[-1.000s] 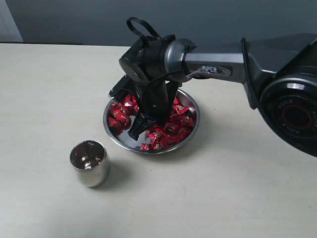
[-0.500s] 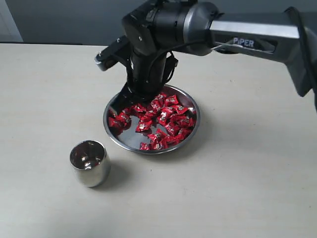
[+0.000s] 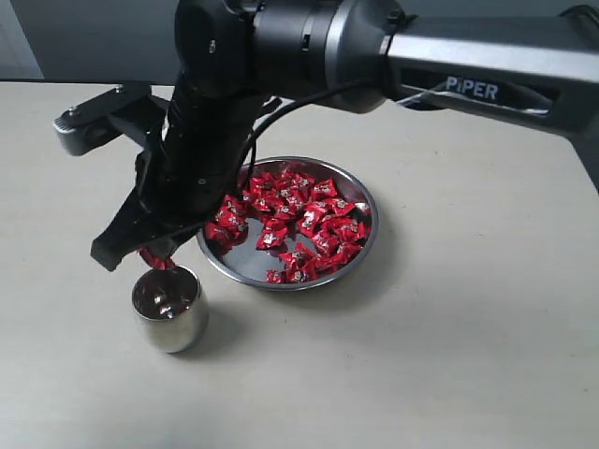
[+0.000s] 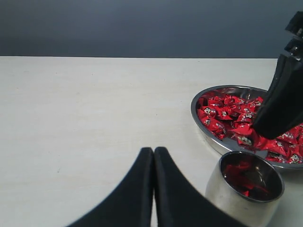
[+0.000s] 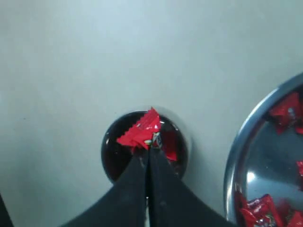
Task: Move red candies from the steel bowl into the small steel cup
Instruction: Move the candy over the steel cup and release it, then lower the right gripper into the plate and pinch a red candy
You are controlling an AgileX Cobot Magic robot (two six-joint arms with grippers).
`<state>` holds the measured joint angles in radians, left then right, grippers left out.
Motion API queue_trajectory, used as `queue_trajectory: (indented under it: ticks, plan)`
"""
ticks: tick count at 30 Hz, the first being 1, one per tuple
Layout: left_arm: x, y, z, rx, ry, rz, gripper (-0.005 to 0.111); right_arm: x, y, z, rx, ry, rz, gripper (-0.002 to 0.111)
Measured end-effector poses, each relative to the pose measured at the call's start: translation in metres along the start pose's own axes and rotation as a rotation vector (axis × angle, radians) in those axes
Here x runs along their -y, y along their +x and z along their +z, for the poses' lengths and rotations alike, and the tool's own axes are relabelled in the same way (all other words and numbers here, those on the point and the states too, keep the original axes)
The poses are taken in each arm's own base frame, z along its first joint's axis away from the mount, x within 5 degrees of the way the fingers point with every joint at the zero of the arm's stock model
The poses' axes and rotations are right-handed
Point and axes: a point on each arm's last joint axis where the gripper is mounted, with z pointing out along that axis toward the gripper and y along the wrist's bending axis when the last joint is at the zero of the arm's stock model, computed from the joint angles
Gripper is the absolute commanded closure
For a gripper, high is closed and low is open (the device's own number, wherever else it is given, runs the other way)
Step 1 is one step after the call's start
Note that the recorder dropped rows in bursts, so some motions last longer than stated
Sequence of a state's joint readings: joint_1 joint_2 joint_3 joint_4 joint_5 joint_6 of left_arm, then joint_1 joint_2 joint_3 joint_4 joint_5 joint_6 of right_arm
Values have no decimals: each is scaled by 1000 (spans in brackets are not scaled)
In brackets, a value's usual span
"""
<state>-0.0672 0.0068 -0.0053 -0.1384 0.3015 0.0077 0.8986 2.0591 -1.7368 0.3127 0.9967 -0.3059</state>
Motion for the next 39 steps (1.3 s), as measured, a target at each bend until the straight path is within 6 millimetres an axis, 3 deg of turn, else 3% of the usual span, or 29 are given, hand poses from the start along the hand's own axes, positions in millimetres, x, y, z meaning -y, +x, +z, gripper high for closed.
queue_trajectory:
  ticks: [3, 9, 11, 18, 23, 30, 35, 39]
  plan:
    - [0, 0, 0, 0, 0, 0, 106, -5, 1, 1, -23, -6, -17, 106]
    - [0, 0, 0, 0, 1, -2, 106, -3, 6, 1, -69, 15, -40, 73]
    - [0, 0, 0, 0, 1, -2, 106, -3, 6, 1, -69, 17, -43, 69]
    - [0, 0, 0, 0, 1, -2, 106, 4, 7, 0, -91, 96, -56, 69]
    - [0, 0, 0, 0, 0, 0, 106, 34, 12, -2, -106, 244, 49, 69]
    - [0, 0, 0, 0, 0, 0, 106, 77, 26, 31, -175, 286, 155, 69]
    - [0, 0, 0, 0, 0, 0, 106, 98, 37, 57, -225, 290, 194, 69]
    - [0, 0, 0, 0, 0, 0, 106, 108, 40, 65, -218, 300, 206, 69]
